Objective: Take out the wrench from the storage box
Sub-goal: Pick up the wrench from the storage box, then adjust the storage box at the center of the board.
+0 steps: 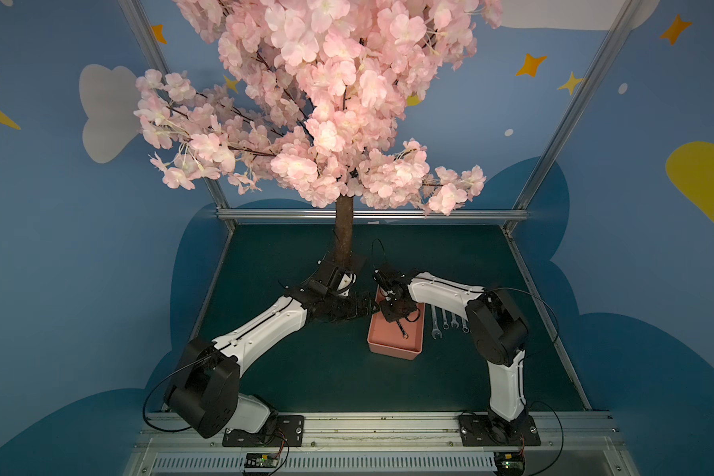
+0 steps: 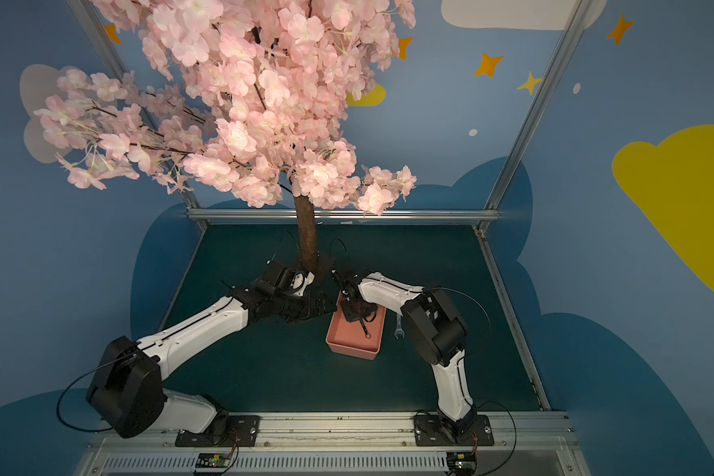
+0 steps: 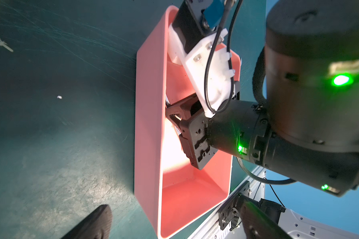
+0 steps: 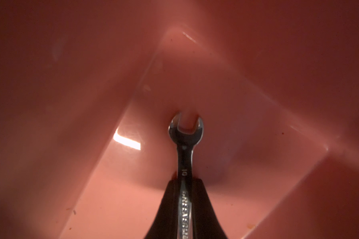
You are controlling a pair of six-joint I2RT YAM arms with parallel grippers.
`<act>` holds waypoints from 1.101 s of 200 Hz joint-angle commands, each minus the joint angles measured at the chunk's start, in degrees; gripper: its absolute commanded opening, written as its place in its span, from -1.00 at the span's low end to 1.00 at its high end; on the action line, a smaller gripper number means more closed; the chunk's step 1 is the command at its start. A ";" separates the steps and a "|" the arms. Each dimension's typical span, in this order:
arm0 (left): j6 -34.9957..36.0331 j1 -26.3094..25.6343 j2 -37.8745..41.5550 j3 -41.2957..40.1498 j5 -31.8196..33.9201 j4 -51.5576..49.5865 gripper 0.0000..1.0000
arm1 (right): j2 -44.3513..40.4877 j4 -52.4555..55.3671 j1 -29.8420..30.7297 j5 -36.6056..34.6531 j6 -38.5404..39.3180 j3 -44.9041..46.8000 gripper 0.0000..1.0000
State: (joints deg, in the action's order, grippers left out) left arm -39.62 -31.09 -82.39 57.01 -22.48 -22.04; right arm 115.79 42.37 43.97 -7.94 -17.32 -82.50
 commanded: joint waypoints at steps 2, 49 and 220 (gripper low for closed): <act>0.89 -0.01 1.09 0.14 -0.21 -0.74 1.00 | -3.17 2.87 1.03 -0.66 1.64 -0.99 -1.00; 1.11 0.16 1.44 -0.03 -0.11 -0.79 1.00 | -7.55 6.01 1.81 -1.83 1.82 -2.89 -1.00; -0.35 -4.41 -3.13 5.62 -1.29 1.74 1.00 | -27.90 11.29 -13.77 1.49 -5.95 12.66 -0.98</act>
State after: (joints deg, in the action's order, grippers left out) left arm -40.07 -34.96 -83.85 61.06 -23.05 -20.69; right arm 90.89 54.57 33.74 -10.20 -19.14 -74.85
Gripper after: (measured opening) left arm 0.999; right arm 0.119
